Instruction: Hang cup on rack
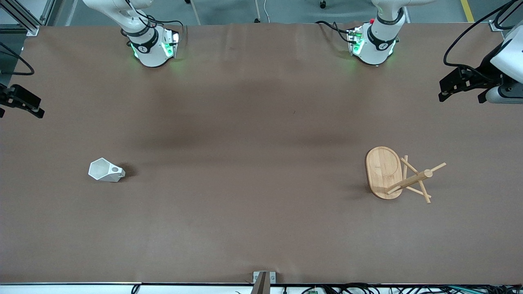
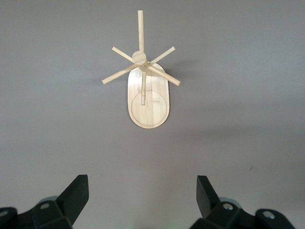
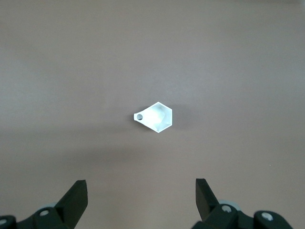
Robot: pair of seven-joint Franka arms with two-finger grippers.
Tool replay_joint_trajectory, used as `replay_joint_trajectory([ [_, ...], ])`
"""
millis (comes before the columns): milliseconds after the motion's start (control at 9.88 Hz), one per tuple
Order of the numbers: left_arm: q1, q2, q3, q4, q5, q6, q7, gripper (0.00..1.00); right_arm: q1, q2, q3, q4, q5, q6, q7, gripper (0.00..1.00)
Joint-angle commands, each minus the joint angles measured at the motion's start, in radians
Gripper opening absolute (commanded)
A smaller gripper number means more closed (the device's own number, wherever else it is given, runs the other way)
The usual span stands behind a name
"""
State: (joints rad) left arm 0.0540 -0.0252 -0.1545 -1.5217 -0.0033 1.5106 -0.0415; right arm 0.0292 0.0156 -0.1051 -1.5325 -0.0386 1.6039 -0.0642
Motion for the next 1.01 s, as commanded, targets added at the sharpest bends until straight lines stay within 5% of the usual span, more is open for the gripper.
replay_joint_trajectory([
  [0,0.003,0.004,-0.003,-0.026,0.005,-0.001,0.005,1.0,-0.038,0.046,0.007,-0.001,0.016,0.014,-0.002,1.0],
  [911,0.009,0.004,-0.002,-0.026,0.003,-0.015,0.006,1.0,-0.127,0.326,0.008,-0.238,0.032,0.514,-0.207,0.97],
])
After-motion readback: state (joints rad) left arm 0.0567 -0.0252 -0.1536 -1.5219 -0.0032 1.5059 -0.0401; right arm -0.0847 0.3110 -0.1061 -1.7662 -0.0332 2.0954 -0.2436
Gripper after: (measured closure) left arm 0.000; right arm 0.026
